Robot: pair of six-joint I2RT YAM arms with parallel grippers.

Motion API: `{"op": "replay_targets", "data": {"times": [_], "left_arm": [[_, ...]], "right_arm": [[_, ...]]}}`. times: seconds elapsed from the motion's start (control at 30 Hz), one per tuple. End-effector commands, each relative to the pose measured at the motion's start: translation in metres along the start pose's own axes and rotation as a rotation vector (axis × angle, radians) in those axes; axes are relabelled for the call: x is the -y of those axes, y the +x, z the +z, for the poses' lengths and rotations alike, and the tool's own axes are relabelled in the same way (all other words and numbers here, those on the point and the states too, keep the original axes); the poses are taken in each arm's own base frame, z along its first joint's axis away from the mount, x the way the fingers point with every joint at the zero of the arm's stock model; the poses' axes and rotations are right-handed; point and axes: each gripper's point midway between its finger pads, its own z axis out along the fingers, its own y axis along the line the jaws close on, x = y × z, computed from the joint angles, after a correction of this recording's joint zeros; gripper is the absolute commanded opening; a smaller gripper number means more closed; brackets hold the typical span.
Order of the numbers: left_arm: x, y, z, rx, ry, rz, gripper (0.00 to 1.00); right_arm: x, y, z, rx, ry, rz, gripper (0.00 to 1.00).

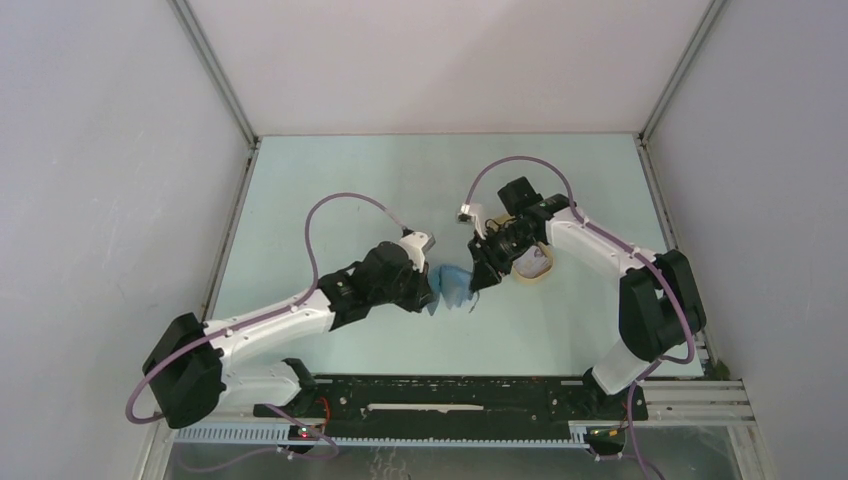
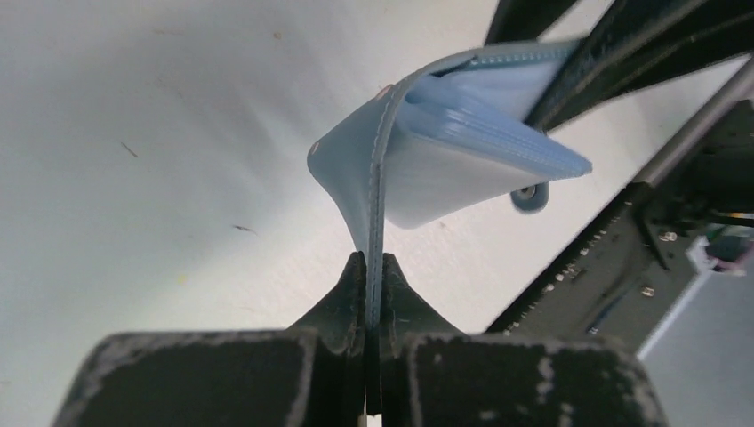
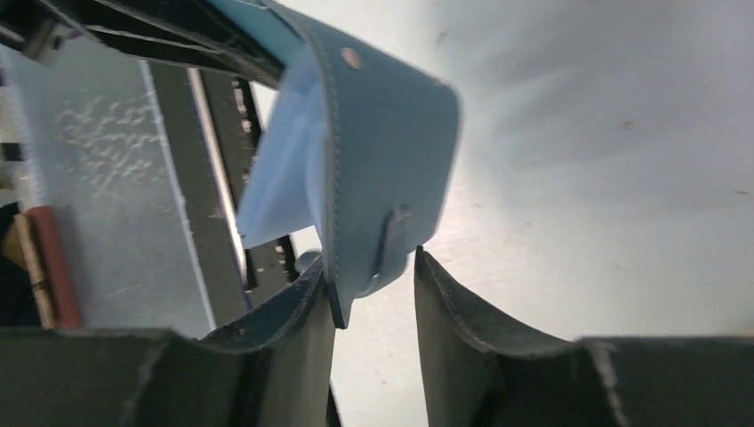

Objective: Put the credit cards into the card holder
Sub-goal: Open the card holder at the center of the board.

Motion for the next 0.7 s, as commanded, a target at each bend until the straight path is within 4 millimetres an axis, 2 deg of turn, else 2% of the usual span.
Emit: {"op": "replay_targets", "data": {"times": [0.0,0.2,0.4,0.47,0.67], "left_arm": [[0.024,0.002,-0.003,-0.03,0.171,-0.206,0.0],[0.021,0.008,0.01,-0.075,0.25,-0.368,0.0],[0.027,0.006,0.015,-0.082,0.346,-0.384,0.0],[0.024,0.006,0.017,-0.08,0.342,-0.384,0.0],[0.021,0.005,0.024,-0.067,0.355,-0.407,0.0]], "right_arm": [[0.025,-0.02,-0.021,0.054,0.169,-0.073,0.48],[0.029,-0.022,-0.03,0.057,0.252,-0.143,0.51],[0.026,-0.025,-0.039,0.078,0.286,-0.207,0.52],[0.013,-0.029,-0.041,0.103,0.246,-0.242,0.52],[-0.046,-0.034,-0.046,0.183,0.031,-0.38,0.52]]}}
